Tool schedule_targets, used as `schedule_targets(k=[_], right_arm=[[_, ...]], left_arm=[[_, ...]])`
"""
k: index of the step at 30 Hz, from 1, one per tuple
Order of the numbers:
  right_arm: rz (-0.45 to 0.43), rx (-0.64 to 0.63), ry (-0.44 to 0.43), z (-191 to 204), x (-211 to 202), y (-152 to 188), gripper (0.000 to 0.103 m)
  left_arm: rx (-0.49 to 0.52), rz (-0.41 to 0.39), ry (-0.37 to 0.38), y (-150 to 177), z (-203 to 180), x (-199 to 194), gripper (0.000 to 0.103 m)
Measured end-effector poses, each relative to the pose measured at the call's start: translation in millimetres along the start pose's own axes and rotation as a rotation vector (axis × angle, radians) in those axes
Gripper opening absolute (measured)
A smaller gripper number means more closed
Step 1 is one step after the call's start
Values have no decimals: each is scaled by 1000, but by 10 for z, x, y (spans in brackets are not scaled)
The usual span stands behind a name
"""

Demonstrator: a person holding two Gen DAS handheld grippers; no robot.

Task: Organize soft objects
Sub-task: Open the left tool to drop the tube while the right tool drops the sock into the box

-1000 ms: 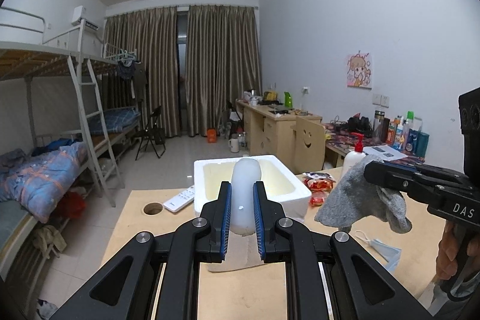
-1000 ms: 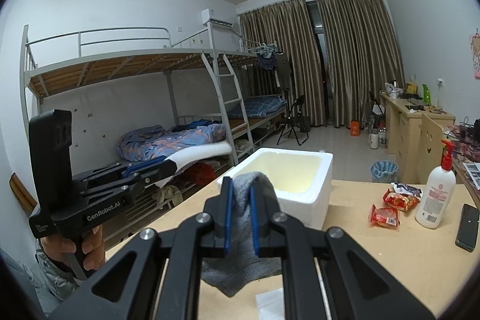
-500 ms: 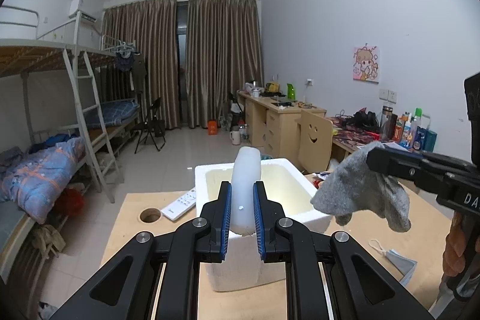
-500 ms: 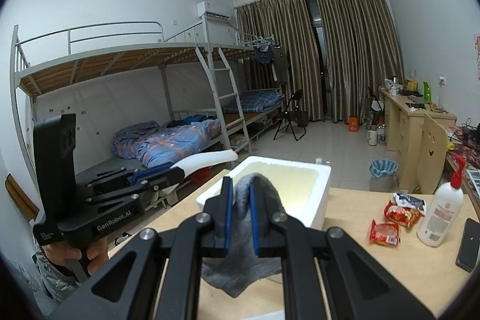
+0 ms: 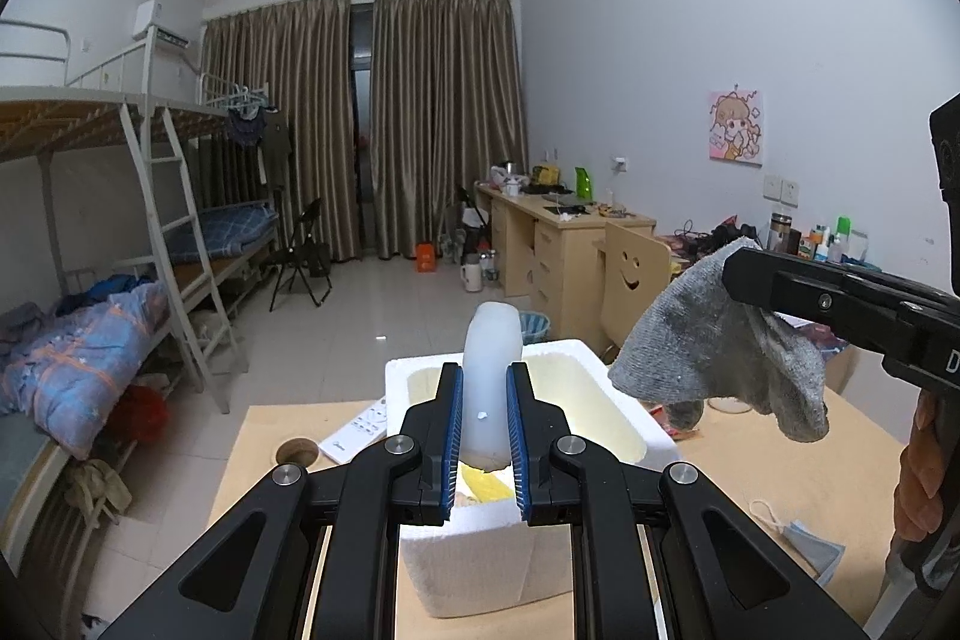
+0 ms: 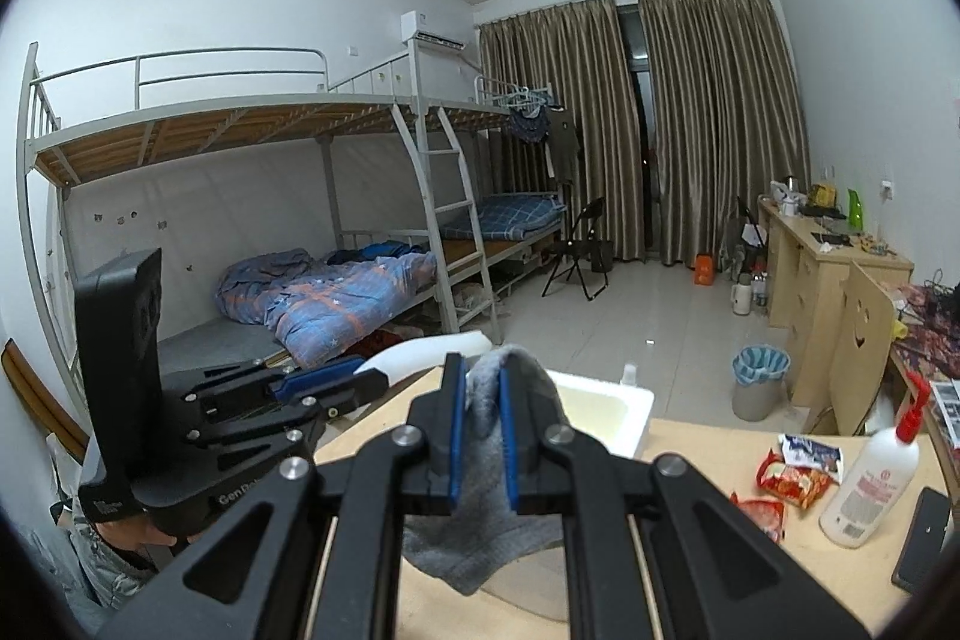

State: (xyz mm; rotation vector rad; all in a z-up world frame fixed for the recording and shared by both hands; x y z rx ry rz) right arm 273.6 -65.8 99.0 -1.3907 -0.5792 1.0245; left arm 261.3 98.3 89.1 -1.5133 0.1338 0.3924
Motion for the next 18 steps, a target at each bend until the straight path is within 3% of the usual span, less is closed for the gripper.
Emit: schedule_targets(k=[12,18], right_arm=[[24,-20,2,-123,220,-40,14],[35,-12,-1,-182,316,-1,14]], left_arm=[[51,60,17,1,-126,460,16],[41,81,36,42,-111,635,23]])
Point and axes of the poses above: each gripper's, at about its wrist camera, not at the fingertips, and x roughly the way its jaws point, z to its left, y to its underside, the point moved 2 cm from there along x, roughly the way its jaws point, and after that the axes turned 12 degrees about -y, right-handed, at the moved point
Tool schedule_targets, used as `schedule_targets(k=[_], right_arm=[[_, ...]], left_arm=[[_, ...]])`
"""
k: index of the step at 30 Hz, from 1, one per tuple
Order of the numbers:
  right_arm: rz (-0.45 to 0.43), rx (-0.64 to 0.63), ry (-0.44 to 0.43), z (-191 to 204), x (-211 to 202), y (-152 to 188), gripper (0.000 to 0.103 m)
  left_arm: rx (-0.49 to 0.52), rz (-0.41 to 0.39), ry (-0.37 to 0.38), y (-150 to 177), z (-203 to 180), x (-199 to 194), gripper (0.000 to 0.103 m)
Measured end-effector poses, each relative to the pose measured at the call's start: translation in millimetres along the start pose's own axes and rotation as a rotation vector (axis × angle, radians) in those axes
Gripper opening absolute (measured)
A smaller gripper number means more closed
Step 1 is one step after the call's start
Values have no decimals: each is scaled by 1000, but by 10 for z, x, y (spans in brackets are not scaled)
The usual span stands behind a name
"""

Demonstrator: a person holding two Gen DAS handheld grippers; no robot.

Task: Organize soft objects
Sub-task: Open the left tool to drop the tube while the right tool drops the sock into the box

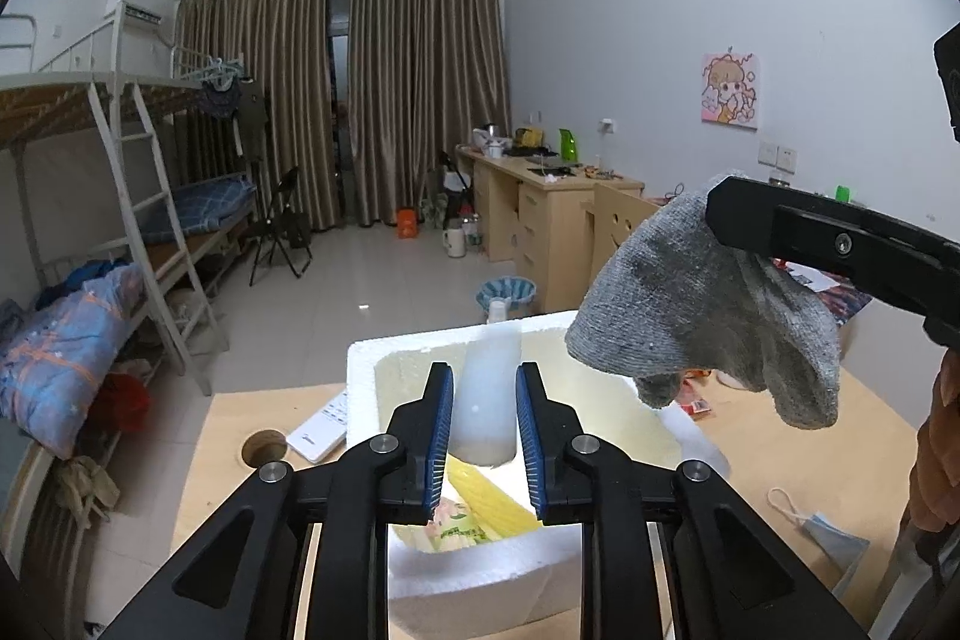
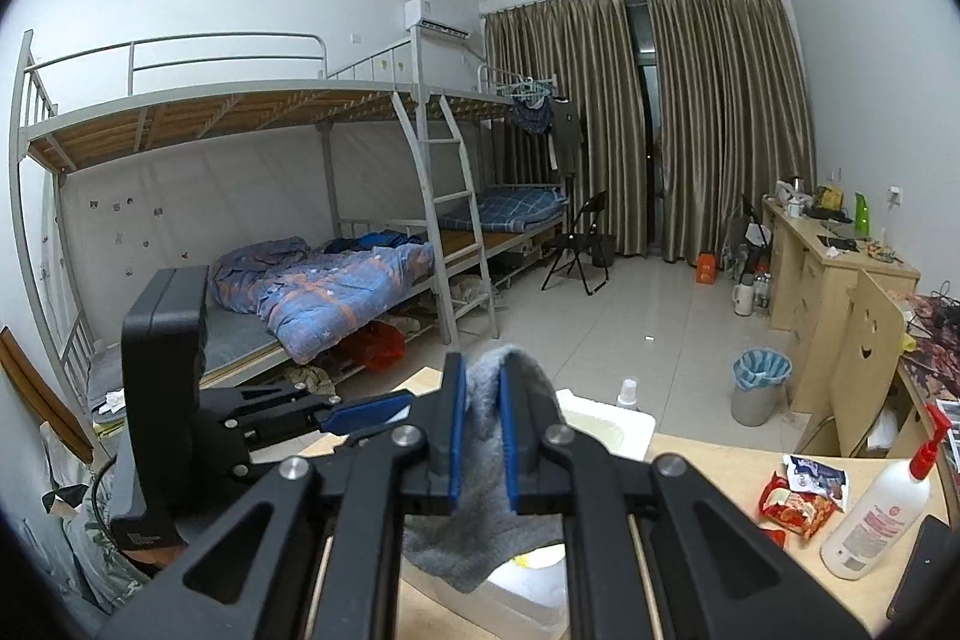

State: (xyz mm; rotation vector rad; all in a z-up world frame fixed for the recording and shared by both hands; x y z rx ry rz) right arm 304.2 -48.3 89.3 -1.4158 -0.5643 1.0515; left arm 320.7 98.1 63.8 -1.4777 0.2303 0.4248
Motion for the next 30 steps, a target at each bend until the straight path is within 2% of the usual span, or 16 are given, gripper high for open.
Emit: schedule_targets(k=[2,3,4,6,9,13,30], right_arm=[[2,5,-1,-23,20,7,14],[4,6,-1,-38,18,11,14],[5,7,-2,-54,18,9,14],[6,8,-1,-56,28,15,14],[13,8,-3,-67,46,35,14],[25,8,-1,-62,104,46,14],[101,20,6,-154,460,143,14]], left_arm=[[7,5,-15,6,16,36,29],[2,12,-15,20,29,54,43],[-6,16,-17,38,50,63,64],[-20,-11,-44,61,100,23,83],[-32,-42,-84,87,180,-48,98],[-68,-50,-80,149,313,-100,102],[-49,-31,-75,317,439,-63,102]])
Point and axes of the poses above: each gripper's, at about its wrist camera, not at the fingertips, and x roughly the way its jaws point, z to its left, y to its underside, the point moved 2 cm from there along x, roughly the way its jaws point, and after that the axes turned 12 degrees about -y, right-handed, at the moved point
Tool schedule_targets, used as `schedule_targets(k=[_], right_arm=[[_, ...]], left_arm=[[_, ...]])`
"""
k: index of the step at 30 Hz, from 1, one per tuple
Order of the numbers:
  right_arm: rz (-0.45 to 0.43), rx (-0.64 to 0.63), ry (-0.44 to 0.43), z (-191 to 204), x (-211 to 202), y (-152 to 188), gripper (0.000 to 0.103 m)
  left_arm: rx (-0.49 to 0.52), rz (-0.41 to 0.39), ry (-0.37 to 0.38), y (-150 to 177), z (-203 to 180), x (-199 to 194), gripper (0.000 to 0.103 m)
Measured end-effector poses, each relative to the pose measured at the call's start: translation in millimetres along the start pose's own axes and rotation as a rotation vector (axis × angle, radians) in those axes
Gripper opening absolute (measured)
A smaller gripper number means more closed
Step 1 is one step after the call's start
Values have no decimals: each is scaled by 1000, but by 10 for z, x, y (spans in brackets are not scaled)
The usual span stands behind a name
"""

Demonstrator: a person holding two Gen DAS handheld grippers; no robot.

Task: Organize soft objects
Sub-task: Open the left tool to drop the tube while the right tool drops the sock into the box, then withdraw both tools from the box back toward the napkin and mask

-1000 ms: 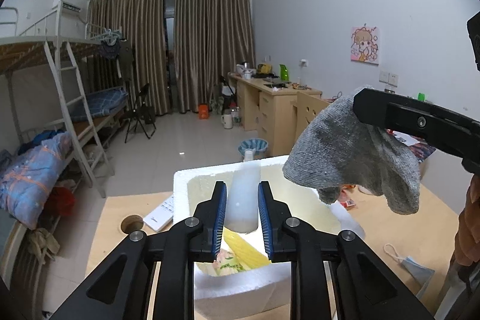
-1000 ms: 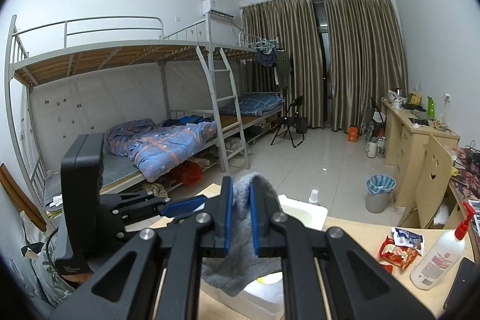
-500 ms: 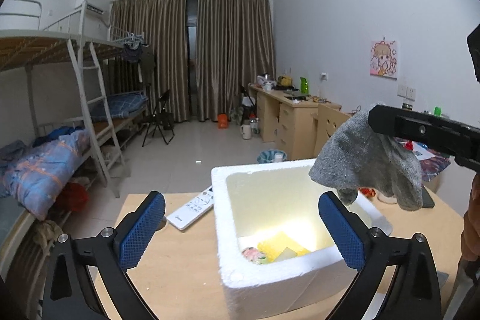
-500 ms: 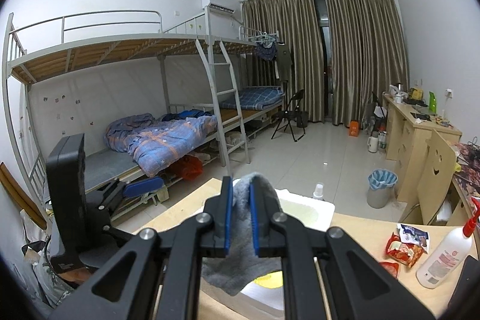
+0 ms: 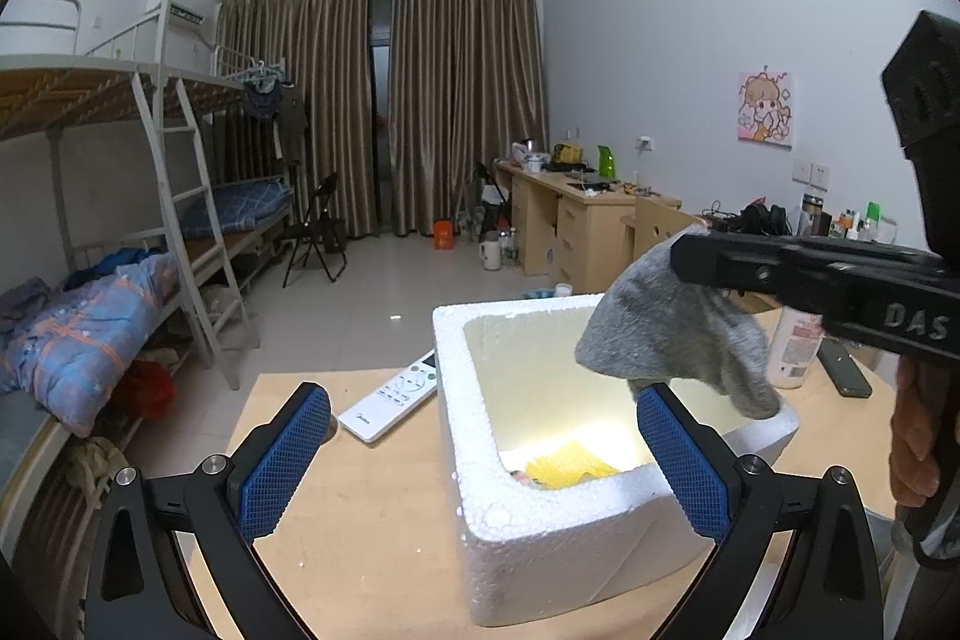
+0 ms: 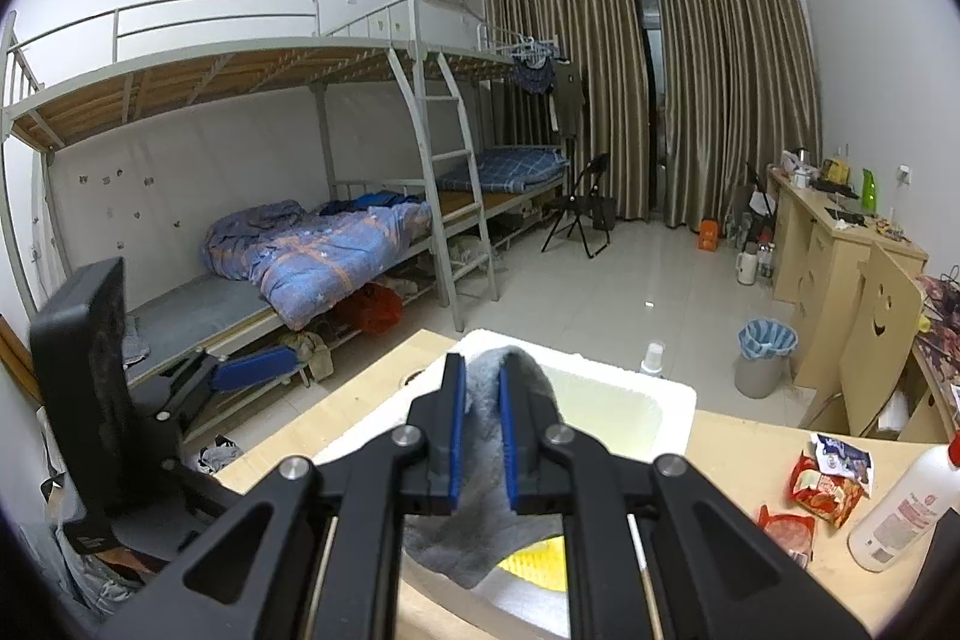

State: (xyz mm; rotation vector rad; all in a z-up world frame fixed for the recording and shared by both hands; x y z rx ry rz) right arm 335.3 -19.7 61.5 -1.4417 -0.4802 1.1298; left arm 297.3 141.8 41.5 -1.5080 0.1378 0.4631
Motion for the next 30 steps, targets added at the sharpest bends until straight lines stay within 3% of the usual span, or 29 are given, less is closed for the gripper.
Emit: schedule_targets(k=[11,13,18,20,25,30], right_arm=[[100,37,4,-97,317,148,14],[125,40,11,-112,361,159,27],[130,38,27,-125,321,149,29],[126,35,31,-118,293,155,36],[105,42,50,-122,225,120,74],[75,41,73,-96,87,79,102]], left_arm=[[4,19,-15,55,18,60,102],[1,21,-12,60,15,55,102],[1,24,-14,68,33,55,102],[2,24,-17,54,26,67,102],[1,16,-34,53,36,36,102],[0,22,-39,35,14,-49,102]])
Point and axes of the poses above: each gripper's, at about its wrist camera, not at the fingertips, and x roughly the way its jaws point, z to its left, y to its underside, the point moved 2 cm from there along x, roughly the way its jaws point, and after that the axes turned 12 degrees about -y, right-handed, at the moved point
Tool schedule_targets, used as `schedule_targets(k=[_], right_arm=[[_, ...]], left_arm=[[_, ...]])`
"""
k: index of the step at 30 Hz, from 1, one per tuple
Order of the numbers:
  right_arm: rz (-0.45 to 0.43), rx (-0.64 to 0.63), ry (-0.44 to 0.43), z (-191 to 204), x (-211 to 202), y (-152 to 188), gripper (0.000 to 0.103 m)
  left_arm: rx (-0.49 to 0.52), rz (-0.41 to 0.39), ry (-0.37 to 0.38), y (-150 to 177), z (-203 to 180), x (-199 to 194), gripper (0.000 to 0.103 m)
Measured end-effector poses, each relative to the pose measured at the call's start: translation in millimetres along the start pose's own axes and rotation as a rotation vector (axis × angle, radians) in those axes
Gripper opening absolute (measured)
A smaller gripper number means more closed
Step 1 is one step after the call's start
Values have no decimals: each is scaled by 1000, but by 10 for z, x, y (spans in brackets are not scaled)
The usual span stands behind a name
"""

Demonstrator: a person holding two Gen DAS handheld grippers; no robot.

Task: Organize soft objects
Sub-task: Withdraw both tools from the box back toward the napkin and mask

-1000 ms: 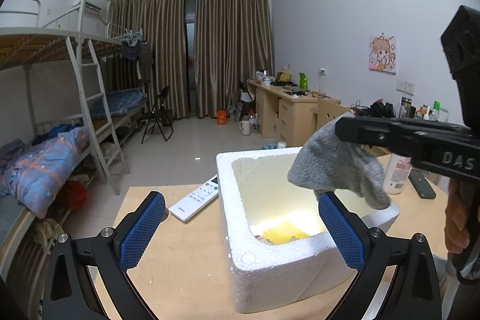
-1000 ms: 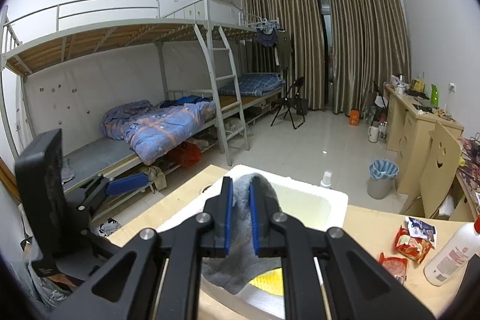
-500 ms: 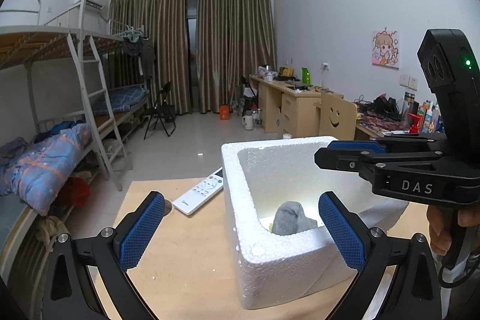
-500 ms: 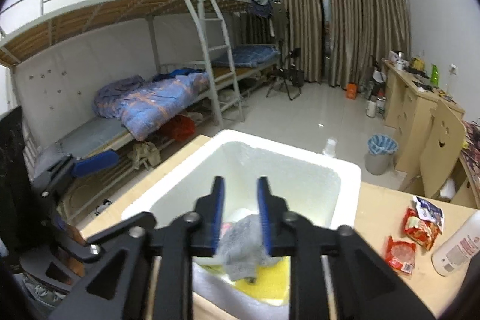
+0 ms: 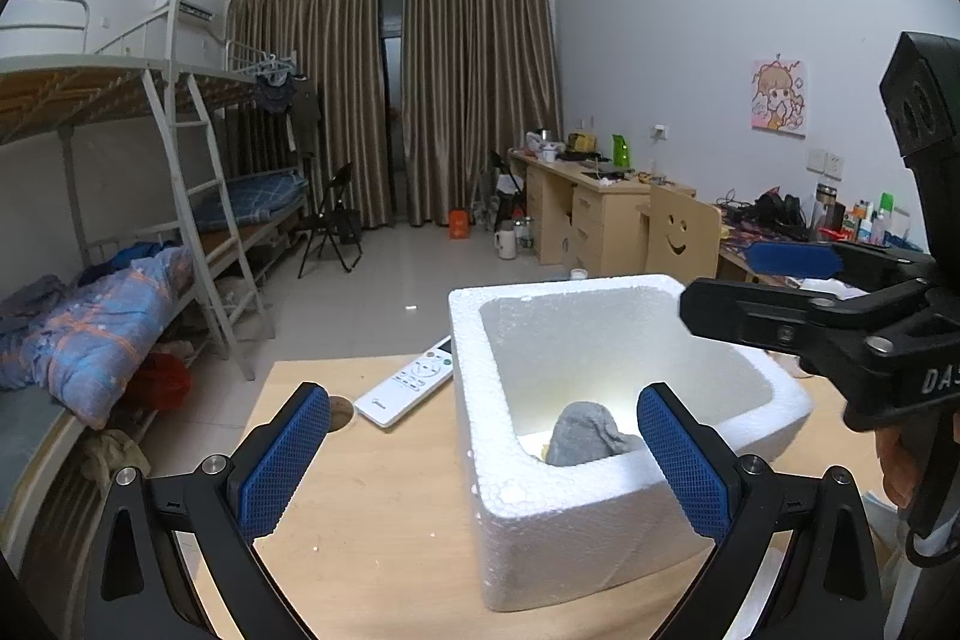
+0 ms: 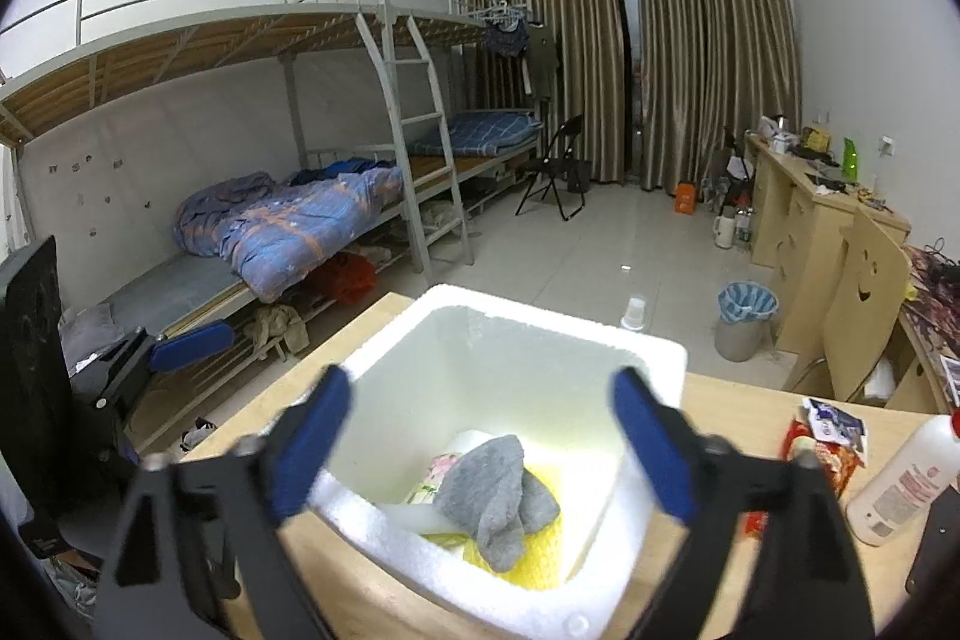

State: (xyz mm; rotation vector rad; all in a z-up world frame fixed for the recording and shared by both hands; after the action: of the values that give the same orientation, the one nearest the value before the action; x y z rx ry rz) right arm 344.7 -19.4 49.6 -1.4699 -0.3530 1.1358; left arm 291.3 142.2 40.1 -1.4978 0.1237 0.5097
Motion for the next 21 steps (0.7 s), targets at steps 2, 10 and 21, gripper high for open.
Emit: schedule_targets(k=[2,10,21], right_arm=[[-7,-8,21,24,-81,-11,103],[-42,-43,66,210,-466,-2,103],[-116,-74,83,473,-1007,94,103]], left_arm=[[1,-16,-12,-28,-19,-91,102],[2,-36,-28,-50,-89,-475,102],[-13,-99,-34,-106,-162,-1159,102]])
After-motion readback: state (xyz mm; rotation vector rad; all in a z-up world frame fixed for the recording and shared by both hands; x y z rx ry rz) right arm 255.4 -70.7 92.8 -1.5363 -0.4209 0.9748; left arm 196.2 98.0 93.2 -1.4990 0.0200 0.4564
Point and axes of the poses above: each gripper's, at about its wrist camera, not at the fingertips, and x roughly the way its jaws point, z to its left, y to its underside, the point moved 2 cm from there along x, roughly the way its jaws point, and after that the axes turned 12 degrees about -y, right-handed, at the moved point
